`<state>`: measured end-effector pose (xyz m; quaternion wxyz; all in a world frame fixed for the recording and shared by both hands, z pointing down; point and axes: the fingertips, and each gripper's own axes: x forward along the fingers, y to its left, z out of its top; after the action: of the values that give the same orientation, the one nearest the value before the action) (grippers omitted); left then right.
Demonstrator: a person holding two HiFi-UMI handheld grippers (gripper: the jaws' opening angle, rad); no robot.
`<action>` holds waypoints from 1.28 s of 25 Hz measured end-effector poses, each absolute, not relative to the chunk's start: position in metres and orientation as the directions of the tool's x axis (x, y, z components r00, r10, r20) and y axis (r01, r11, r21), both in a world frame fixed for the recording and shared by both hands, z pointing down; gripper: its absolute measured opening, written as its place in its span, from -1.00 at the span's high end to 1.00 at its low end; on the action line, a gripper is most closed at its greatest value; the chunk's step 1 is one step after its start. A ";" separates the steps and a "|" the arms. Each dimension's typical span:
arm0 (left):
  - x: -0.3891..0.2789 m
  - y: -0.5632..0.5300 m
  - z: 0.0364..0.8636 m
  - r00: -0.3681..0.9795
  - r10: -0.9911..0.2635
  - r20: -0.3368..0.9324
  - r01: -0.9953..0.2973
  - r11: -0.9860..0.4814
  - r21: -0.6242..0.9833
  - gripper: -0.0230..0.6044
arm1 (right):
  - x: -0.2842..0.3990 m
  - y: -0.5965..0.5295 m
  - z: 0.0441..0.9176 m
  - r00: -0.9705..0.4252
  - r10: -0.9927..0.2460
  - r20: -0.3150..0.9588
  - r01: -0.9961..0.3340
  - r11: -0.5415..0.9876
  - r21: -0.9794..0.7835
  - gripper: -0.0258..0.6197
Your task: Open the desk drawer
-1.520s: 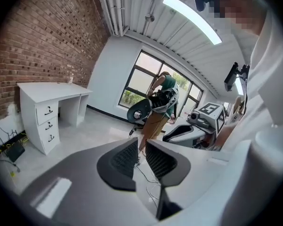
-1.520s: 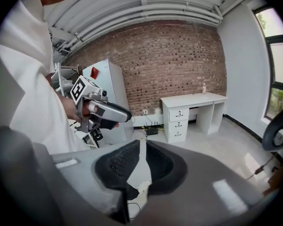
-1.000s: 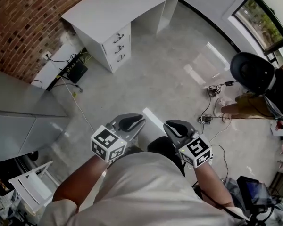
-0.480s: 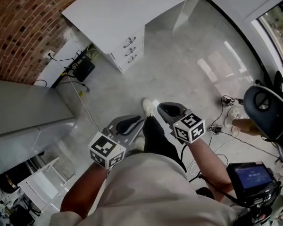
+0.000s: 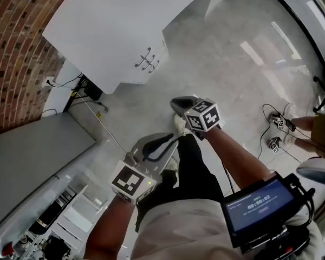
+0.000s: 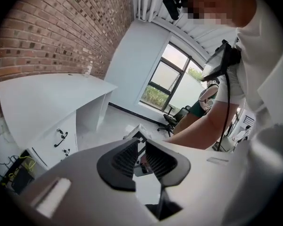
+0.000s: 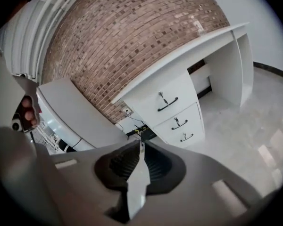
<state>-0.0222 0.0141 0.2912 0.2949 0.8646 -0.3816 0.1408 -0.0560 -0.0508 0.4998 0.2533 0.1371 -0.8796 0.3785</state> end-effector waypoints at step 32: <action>-0.033 -0.109 0.470 0.745 -0.448 0.495 -0.666 -0.540 0.515 0.76 | -0.193 -0.247 0.806 -0.913 -0.244 0.327 -0.345 0.034 -0.938 0.81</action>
<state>-0.0332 -0.1094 0.4699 0.3554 0.8638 -0.3224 0.1537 -0.1929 -0.2469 0.8057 0.0378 0.2049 -0.7179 0.6642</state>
